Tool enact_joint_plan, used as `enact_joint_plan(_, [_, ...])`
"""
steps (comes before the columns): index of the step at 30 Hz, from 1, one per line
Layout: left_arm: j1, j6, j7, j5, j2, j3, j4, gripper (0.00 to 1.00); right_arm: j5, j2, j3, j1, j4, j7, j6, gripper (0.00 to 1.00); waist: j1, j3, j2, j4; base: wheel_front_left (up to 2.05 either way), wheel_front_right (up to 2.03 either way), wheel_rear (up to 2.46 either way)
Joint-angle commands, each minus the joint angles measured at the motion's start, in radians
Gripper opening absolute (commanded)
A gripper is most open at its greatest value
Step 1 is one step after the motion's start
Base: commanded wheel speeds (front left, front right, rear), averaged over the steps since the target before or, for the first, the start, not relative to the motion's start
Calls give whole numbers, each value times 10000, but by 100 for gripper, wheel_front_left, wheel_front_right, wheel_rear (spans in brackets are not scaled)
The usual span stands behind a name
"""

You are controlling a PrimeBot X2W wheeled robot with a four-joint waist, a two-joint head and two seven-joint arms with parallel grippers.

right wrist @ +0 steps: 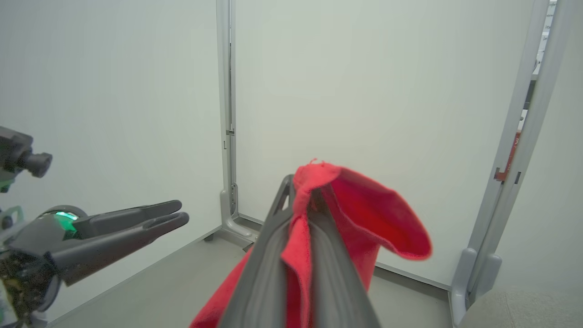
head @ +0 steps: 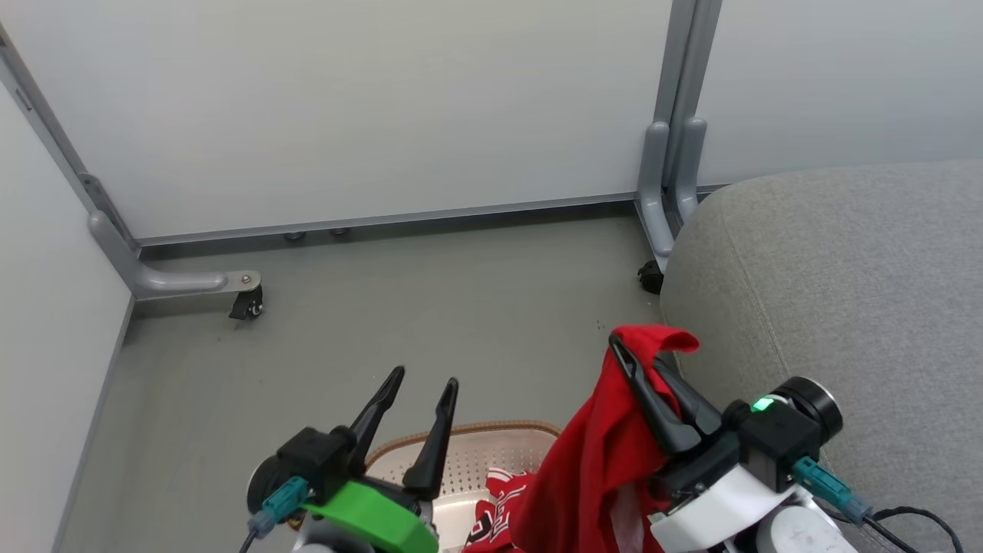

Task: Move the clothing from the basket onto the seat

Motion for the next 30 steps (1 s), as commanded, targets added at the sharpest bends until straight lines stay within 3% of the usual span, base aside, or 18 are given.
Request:
enact_joint_plan(1, [346,-38,-4,178,6,299,132,100,-88,13,-217,182,-134,-28,1,0,0,11,0,87,0,0,0])
enact_joint_plan(12, [1648,-37,-6,1371,-412,1981,644,100,-320,103,-1447,760,-794,-29,1,0,0,5,0,478,0,0,0])
enact_joint_plan(30, [2197,-38,-6,1418,-570,2553,1301,100,-349,185,-2000,1122,-781,-28,1,0,0,-72,0,500,0,0,0])
